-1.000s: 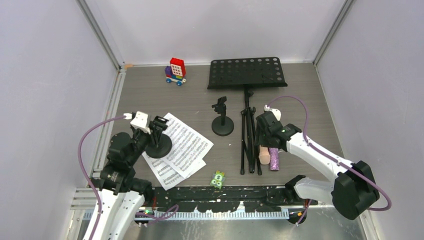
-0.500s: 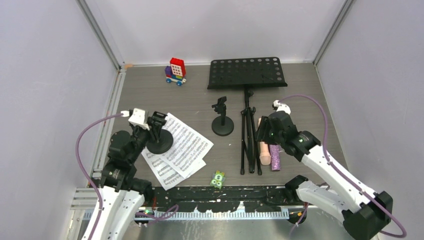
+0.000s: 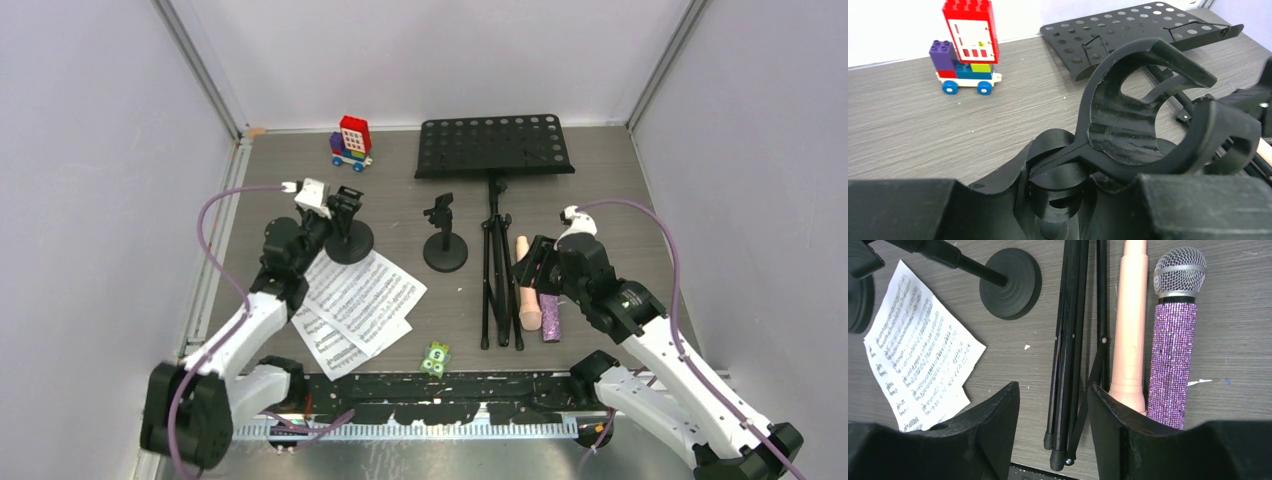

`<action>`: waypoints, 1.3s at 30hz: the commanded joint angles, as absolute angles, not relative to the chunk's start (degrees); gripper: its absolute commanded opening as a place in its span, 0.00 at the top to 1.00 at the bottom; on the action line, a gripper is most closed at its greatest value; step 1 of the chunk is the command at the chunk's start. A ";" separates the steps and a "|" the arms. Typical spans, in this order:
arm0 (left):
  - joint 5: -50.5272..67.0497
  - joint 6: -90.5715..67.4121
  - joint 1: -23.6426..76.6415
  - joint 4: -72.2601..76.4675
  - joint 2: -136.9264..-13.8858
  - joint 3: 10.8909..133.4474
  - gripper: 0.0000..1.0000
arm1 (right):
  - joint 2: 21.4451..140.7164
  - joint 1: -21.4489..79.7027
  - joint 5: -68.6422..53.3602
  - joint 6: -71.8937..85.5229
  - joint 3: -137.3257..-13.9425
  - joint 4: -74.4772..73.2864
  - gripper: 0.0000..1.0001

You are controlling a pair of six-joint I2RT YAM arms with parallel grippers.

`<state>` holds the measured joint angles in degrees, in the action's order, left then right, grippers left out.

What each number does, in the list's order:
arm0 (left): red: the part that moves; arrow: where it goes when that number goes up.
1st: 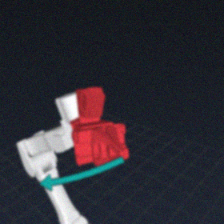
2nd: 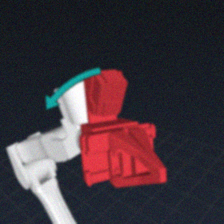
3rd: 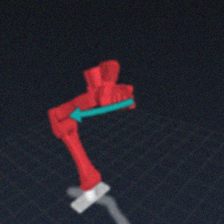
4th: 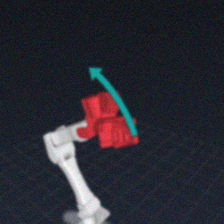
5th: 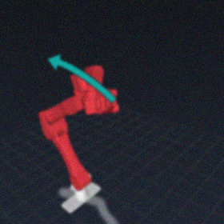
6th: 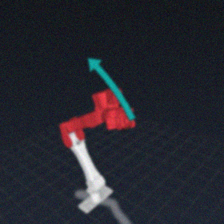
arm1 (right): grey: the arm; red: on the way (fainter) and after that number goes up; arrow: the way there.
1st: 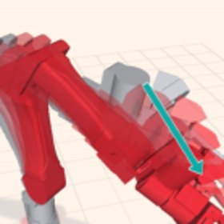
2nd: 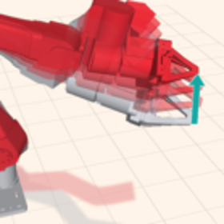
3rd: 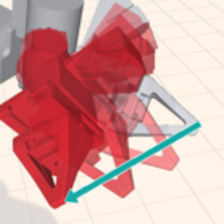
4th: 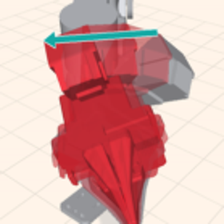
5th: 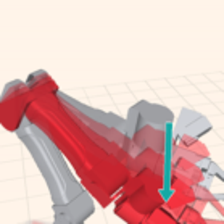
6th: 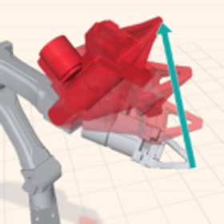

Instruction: Pack up the instrument practice props

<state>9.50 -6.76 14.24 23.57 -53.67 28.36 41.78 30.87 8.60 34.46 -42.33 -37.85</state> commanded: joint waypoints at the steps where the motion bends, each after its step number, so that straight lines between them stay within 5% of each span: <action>1: 11.26 -7.52 14.15 50.75 -63.58 31.70 1.00 | 39.09 30.67 6.80 37.63 -39.90 -36.39 0.42; 12: 19.49 -9.86 14.25 74.40 -91.11 39.65 1.00 | 38.41 30.67 3.46 39.50 -37.84 -35.81 0.42; 19: 20.87 -10.23 15.94 76.08 -102.66 46.21 1.00 | 38.25 30.67 2.31 40.38 -37.49 -34.83 0.42; 29: 20.01 -4.79 18.33 76.68 -109.11 46.73 0.80 | 41.68 30.67 0.82 39.96 -36.87 -32.46 0.41; 34: 19.22 -4.18 18.98 75.24 -108.81 44.88 0.55 | 42.28 30.67 0.81 39.53 -37.97 -32.21 0.41; 37: 17.91 -3.92 18.98 74.63 -107.19 42.87 0.14 | 42.42 30.67 -0.18 39.20 -39.28 -33.08 0.40; 39: 16.64 -3.59 18.98 74.21 -105.65 41.14 0.05 | 42.81 30.67 -1.52 38.91 -40.14 -33.94 0.40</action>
